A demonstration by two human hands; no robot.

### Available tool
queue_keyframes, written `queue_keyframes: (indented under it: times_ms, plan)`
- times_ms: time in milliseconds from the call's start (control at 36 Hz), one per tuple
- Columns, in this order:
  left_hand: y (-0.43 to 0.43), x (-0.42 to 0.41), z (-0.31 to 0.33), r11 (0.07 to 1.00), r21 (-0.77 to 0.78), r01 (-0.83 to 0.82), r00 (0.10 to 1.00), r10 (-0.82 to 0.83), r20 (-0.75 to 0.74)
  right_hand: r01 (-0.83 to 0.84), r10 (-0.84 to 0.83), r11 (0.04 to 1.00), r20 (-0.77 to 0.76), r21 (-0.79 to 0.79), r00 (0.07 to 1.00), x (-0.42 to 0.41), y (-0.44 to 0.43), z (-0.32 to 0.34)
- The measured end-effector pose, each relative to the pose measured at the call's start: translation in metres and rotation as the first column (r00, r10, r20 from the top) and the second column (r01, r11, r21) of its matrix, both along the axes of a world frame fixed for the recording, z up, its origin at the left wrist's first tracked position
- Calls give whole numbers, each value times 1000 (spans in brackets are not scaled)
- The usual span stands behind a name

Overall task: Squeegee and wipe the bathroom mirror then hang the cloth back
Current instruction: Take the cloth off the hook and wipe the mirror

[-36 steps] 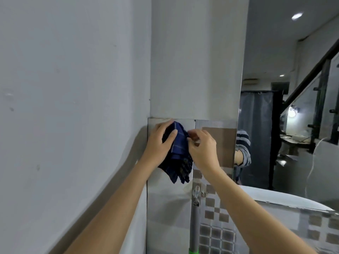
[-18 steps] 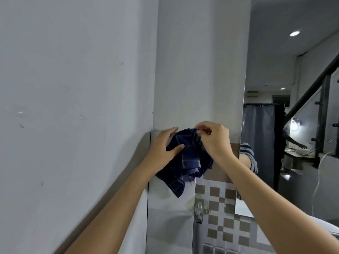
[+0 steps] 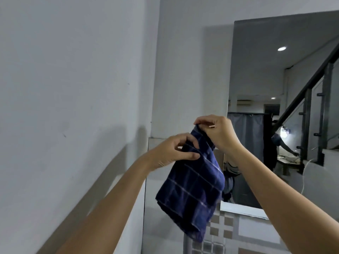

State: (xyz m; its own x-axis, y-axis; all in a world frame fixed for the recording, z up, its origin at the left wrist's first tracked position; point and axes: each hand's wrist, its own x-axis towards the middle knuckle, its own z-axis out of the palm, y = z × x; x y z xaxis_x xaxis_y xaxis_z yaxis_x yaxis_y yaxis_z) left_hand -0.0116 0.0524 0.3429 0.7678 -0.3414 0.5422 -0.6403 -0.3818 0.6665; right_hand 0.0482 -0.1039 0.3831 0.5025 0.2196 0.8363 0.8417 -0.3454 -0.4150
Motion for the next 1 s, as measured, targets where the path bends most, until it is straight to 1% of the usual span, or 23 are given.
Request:
queue_keyframes:
  times_ms: [56, 111, 194, 306, 417, 500, 556, 611, 722, 806, 861, 917, 972, 1000]
  plan:
    - [-10, -9, -7, 999, 35, 25, 998, -23, -58, -4, 4, 1000, -37, 17, 999, -5, -9, -16]
    - [-19, -17, -18, 999, 15, 45, 994, -43, -102, -13, 20, 997, -91, 77, 996, -10, -18, -36]
    - [-30, -26, -37, 994, -100, 36, 989, -50, -140, -29, 67, 982, -200, 189, 977, -21, -33, -73]
    - [-38, -35, -62, 974, -227, 0, 990, -32, -135, -61, 148, 961, -317, 269, 937, -49, -47, -121]
    - [-44, -41, -79, 910, -415, -4, 993, -44, -106, -136, 273, 927, -385, 348, 882, -76, -62, -156]
    - [-50, -44, -87, 836, -548, 9, 986, -97, -132, -142, 270, 940, -422, 311, 865, -87, -74, -174]
    - [-55, -45, -91, 810, -586, 13, 981, -122, -148, -136, 265, 945, -454, 297, 851, -92, -80, -179]
    - [-62, -46, -95, 806, -591, 21, 977, -143, -159, -128, 260, 948, -474, 292, 841, -97, -84, -180]
    - [-74, -50, -98, 818, -571, 72, 958, -216, -188, -96, 205, 964, -459, 249, 864, -104, -97, -177]
    - [-77, -54, -94, 876, -464, 133, 922, -281, -266, -69, 185, 961, -436, 269, 881, -107, -115, -170]
    - [-77, -54, -92, 923, -357, 147, 906, -271, -326, -57, 174, 961, -431, 271, 886, -104, -130, -166]
    - [-81, -53, -92, 950, -274, 152, 903, -246, -353, -26, 119, 974, -406, 226, 906, -98, -147, -162]
    - [-89, -49, -95, 960, -248, 131, 911, -215, -352, 3, 70, 983, -391, 182, 918, -93, -162, -157]
    - [-95, -47, -97, 959, -264, 106, 919, -196, -341, 6, 67, 984, -395, 180, 916, -91, -169, -155]
